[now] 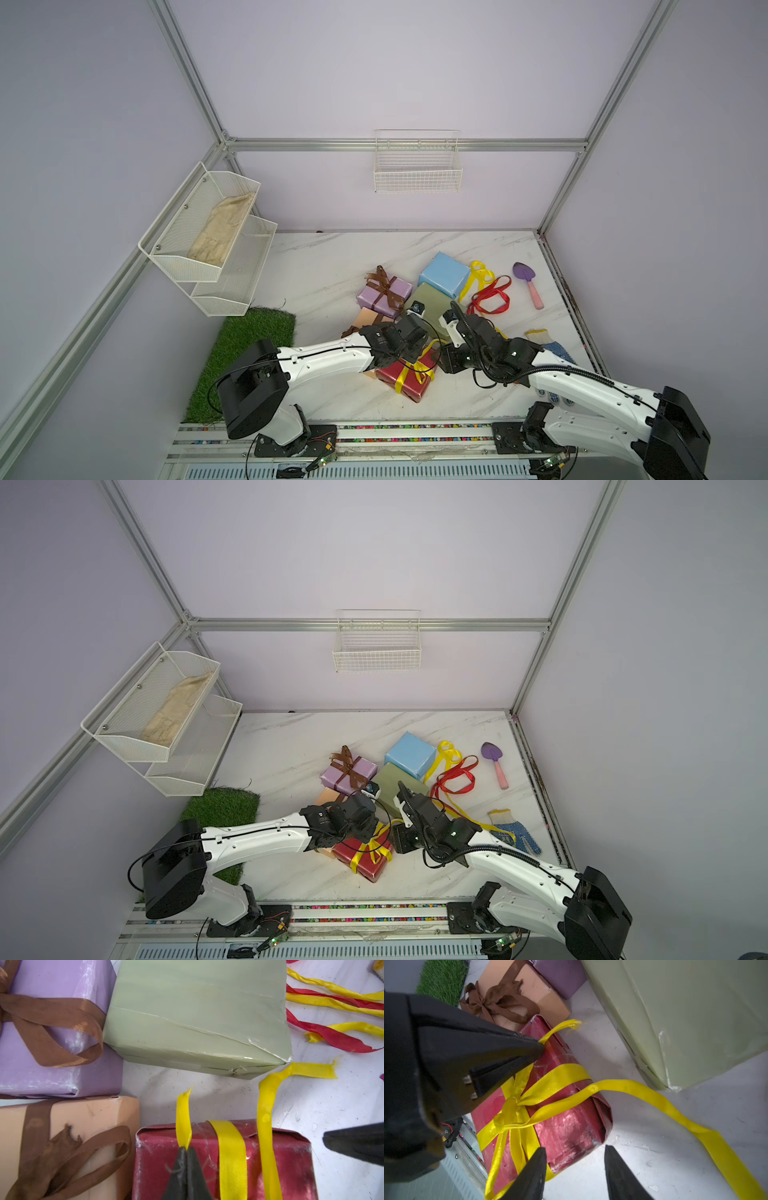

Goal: Untie the ribbon bows on the gift boxes
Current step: Untie the ribbon from the gift box.

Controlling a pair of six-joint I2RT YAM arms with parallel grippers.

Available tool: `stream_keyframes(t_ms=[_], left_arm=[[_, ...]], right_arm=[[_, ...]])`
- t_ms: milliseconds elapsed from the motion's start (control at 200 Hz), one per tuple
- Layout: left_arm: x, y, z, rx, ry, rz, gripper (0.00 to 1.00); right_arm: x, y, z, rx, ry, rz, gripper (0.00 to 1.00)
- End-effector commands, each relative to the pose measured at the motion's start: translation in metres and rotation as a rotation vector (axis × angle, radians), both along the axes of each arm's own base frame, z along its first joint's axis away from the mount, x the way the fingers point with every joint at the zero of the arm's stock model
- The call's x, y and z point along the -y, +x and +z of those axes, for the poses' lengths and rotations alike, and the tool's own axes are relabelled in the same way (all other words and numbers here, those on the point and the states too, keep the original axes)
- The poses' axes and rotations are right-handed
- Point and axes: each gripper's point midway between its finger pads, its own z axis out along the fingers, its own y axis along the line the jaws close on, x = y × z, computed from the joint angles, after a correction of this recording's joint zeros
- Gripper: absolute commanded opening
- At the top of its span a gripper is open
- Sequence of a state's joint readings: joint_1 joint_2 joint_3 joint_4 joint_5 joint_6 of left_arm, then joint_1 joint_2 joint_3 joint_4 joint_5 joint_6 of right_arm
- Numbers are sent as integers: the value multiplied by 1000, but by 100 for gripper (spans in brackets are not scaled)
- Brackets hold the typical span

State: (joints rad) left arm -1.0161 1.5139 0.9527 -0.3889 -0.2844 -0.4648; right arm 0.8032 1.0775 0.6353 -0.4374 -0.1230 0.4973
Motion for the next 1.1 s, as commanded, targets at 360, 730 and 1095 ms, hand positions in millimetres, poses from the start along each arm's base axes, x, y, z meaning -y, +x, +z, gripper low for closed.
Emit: stream_keyframes(t_ms=[360, 730, 1095], left_arm=[[-5, 13, 90, 160, -114, 19, 3], [-17, 27, 150, 267, -191, 22, 3], [-74, 46, 182, 362, -183, 141, 3]], right_arm=[[4, 4, -14, 11, -12, -32, 53], [7, 9, -28, 33, -23, -51, 53], [9, 9, -32, 36, -37, -55, 52]])
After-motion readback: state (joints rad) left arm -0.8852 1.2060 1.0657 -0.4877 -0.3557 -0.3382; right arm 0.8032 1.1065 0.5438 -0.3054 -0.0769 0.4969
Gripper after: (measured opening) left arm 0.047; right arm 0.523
